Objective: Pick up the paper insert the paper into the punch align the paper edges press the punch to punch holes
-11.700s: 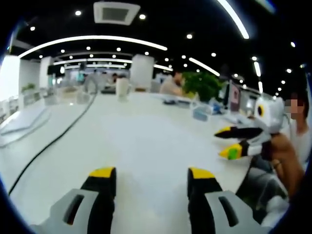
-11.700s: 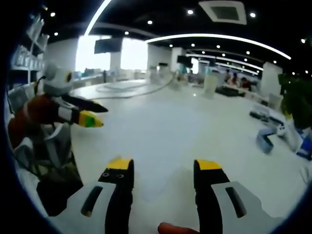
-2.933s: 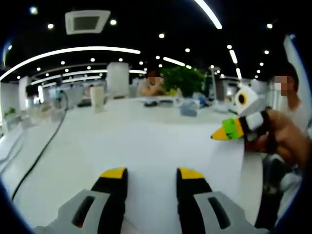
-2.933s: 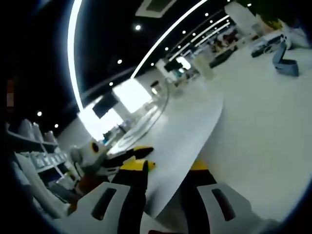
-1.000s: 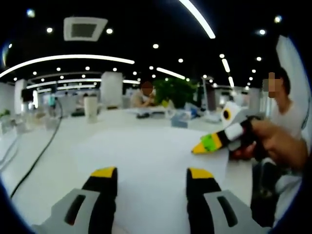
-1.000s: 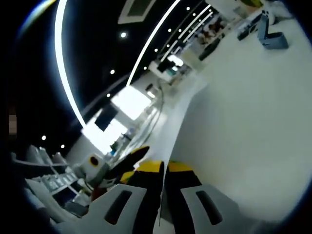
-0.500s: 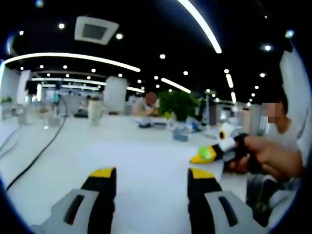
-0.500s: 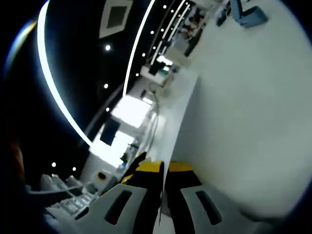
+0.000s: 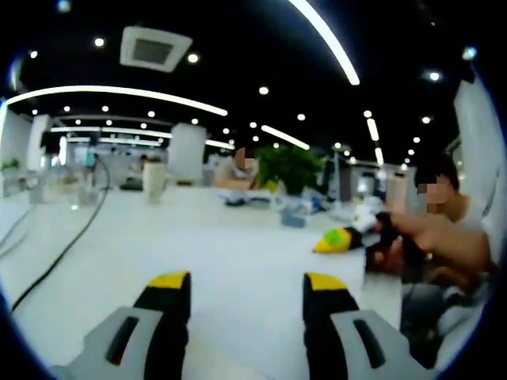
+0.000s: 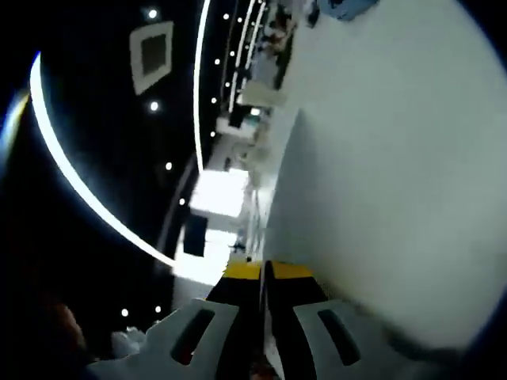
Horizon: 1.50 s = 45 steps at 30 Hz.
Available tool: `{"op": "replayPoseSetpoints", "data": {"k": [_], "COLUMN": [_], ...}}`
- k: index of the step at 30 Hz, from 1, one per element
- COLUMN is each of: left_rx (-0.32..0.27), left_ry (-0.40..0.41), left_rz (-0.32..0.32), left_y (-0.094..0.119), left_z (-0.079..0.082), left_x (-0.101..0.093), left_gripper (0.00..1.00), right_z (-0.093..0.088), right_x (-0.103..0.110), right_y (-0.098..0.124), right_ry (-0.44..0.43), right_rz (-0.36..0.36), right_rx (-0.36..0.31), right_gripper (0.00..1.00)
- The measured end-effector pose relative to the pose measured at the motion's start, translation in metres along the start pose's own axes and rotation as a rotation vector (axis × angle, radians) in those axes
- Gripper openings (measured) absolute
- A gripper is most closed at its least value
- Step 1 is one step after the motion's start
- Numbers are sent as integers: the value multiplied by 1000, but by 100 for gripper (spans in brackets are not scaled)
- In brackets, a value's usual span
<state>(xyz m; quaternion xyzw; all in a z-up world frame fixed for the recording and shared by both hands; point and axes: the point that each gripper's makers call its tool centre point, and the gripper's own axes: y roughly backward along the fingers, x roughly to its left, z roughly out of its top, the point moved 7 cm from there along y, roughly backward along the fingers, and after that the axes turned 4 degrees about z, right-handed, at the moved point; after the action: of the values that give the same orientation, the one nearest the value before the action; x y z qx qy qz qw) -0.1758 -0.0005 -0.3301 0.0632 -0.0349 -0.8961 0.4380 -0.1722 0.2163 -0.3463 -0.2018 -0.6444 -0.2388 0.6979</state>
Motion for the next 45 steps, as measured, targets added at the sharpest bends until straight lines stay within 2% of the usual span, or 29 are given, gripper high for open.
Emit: {"op": "replayPoseSetpoints", "data": {"k": [3,4,6,9,12,17,33,45], "left_rx": [-2,-3,-5,-4,1,0,1,4], "left_ry": [-4,-5,1,3,-4,-3,-5,-7], "left_rz": [0,1,4,2,0,0,2,1], "left_y": [0,0,0,0,0,0,1,1], "left_z": [0,0,1,1,0,0,0,-1], "left_x": [0,0,0,0,-1,-1,-1,-2], "left_gripper": [57,57,57,57,57,57,57,57], "right_z": [5,8,14,19,25,31,31,34], "right_x": [7,7,7,10,9,8,7,6], "right_y": [3,5,7,13,20,30,31,29], "right_ry": [-129,-133,-74,-142,-112,-121,-116,-133], "right_rz": [56,60,44,82,66,71,64,53], "right_rx": [-13,-23,-52,-83,-119,-176,-183,-221], "right_gripper": [4,4,4,4,4,4,4,4]}}
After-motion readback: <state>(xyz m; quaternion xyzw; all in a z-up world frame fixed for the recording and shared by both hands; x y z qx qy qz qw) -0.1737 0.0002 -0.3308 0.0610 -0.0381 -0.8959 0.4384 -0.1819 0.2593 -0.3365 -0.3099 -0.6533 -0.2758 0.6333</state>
